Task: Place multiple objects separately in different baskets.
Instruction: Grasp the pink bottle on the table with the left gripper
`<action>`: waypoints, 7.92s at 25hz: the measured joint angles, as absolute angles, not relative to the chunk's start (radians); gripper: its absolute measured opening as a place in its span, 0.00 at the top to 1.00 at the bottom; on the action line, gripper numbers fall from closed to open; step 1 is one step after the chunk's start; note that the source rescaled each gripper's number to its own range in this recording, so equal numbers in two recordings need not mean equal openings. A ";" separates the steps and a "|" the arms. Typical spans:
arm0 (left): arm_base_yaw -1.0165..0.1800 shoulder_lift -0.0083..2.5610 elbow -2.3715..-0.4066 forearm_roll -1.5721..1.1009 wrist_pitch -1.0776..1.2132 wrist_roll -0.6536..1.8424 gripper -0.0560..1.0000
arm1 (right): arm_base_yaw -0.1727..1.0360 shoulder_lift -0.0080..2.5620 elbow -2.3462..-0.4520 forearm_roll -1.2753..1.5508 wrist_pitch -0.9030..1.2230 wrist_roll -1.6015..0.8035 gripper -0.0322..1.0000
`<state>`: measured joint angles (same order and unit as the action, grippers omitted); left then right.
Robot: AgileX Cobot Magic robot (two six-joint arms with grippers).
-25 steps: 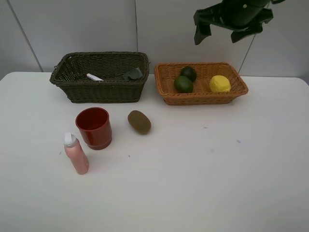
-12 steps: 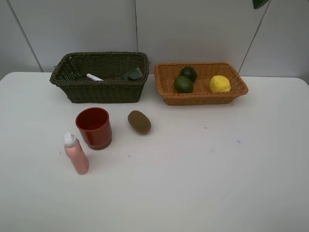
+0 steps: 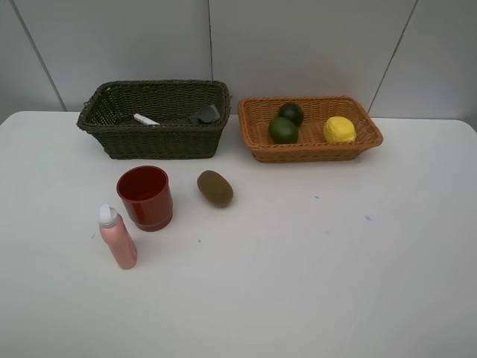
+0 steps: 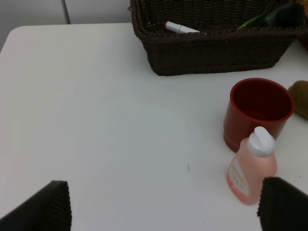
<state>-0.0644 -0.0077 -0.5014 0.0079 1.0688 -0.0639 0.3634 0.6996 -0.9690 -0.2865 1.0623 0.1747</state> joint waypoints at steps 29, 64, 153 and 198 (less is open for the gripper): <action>-0.064 -0.008 -0.501 0.008 1.069 -0.064 0.00 | 0.363 0.174 -0.526 -0.193 1.062 0.030 0.00; -0.064 -0.008 -0.501 0.008 1.069 -0.064 0.00 | 0.030 -0.003 -0.521 -0.185 1.057 0.030 0.00; -0.314 1.258 -0.585 -0.163 0.625 -0.238 0.00 | -0.026 -0.003 -0.521 -0.183 1.056 0.030 0.00; -0.386 1.604 -0.608 -0.180 0.468 -0.267 0.11 | -0.026 -0.003 -0.521 -0.183 1.055 0.030 0.00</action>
